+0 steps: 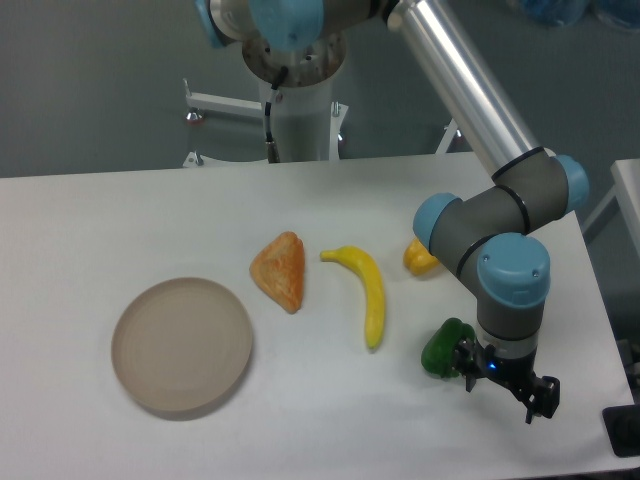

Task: Pick up the yellow pepper from the table
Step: 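Raise the gripper up away from the green pepper, then move the open gripper over the yellow pepper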

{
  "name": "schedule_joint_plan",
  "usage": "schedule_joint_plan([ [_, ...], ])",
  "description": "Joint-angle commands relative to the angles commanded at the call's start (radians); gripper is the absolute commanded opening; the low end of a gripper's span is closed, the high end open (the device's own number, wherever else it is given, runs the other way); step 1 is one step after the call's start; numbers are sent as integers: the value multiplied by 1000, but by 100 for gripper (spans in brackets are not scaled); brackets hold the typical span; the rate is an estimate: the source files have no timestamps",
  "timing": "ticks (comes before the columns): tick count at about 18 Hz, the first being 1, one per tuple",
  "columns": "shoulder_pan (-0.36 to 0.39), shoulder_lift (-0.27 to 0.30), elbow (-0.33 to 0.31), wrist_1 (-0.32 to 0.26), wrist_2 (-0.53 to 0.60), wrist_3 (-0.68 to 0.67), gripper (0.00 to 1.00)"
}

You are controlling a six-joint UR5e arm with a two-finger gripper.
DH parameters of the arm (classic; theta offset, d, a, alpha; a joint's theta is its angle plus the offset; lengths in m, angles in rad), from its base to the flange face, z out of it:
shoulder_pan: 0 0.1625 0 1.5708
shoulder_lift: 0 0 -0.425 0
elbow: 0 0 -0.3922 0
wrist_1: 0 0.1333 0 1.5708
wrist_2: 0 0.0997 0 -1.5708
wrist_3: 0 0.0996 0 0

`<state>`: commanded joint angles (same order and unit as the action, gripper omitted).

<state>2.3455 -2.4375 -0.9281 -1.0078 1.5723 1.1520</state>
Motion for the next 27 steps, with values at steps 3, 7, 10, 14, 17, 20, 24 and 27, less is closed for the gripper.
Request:
schedule_joint_plan([
  [3,0,5,-3,0,0,0,100],
  [7,0,46,-37,-15,-9,-3,100],
  [10,0,104,-44,-110,-9,-8,100],
  [14,15,224,-89,-267,-9,-5,100],
  [17,54,308,-172,-324,-26,-2,100],
  [20,106,370,-282,-328,-81,11,100],
  [24,123,429,-385,-342,-71,165,100],
  [27,118,437,-426,-374,-25,267,100],
])
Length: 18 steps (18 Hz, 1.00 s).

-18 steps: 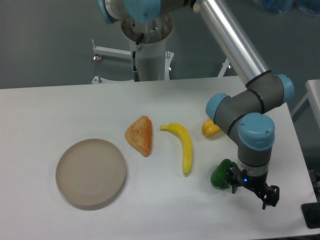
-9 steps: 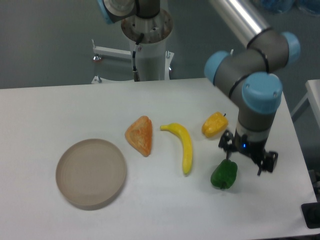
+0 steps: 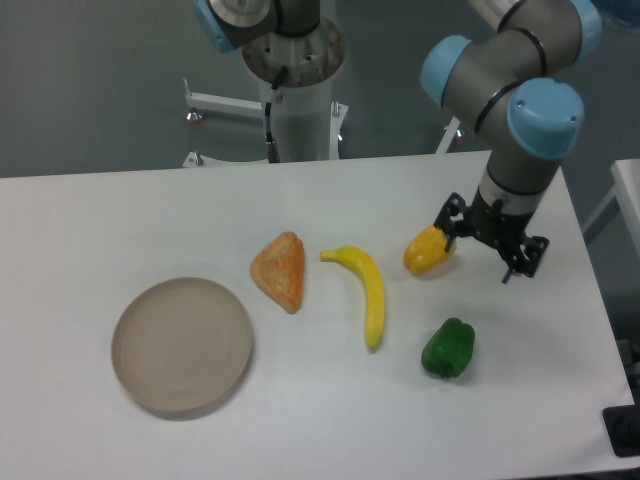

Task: Pick up the yellow pepper from the table
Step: 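Move the open gripper over the yellow pepper, then lower the gripper around the yellow pepper and close the fingers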

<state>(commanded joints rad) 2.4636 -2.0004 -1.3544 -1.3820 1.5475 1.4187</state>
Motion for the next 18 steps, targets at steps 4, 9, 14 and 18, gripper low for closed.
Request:
schedule_joint_plan([
  [4,-25,-1,-29,-29,98,26,100],
  [9,-41,25,-162,52,98,26,100],
  [14,-45,38,-250,132,102,29,100],
  [18,-45,35,-261,167,102,34,100],
])
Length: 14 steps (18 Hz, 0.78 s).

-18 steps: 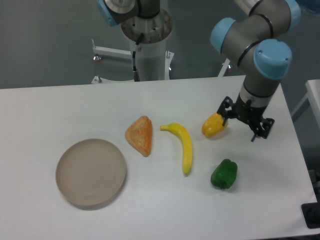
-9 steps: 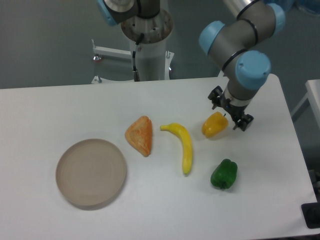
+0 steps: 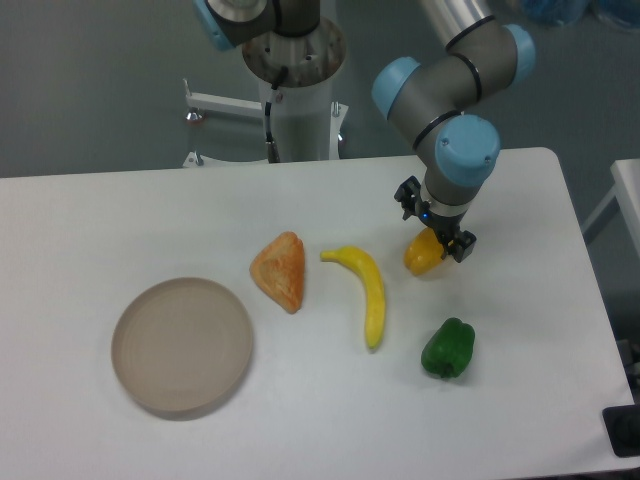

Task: Pick up the yellow pepper from the table
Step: 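Lower the gripper around the yellow pepper and close the fingers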

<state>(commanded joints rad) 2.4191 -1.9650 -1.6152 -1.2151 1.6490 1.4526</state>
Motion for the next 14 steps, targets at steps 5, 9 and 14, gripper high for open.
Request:
schedule_joint_plan([
  [5,2,-11,-8,39,0,17,100],
  [9,2,-12,-26,46,0,17,100],
  [14,2,-17,-29,46,11,15,100],
])
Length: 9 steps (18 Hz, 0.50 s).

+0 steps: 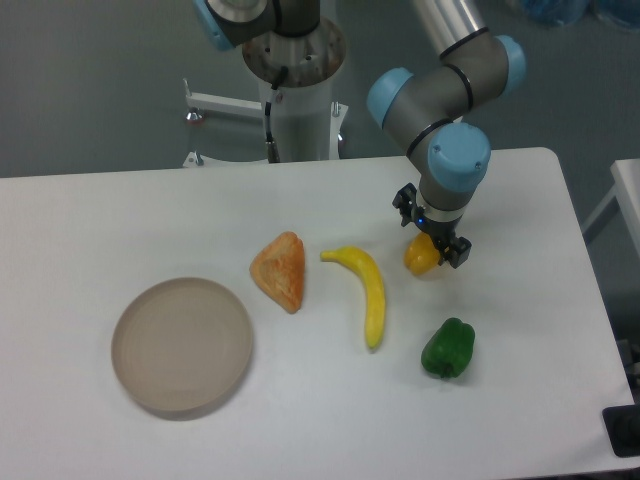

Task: Pick up the yellow pepper from the table
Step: 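Lower the gripper around the yellow pepper and close the fingers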

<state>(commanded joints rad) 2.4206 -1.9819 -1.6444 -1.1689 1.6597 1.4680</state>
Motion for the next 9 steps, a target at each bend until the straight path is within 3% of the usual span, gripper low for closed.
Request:
schedule_joint_plan([
  [3,0,-5,2,5,9,2,95],
  [5,2,-5,2,5,9,3,81],
  [9,2,-5,3,5,9,5,64],
])
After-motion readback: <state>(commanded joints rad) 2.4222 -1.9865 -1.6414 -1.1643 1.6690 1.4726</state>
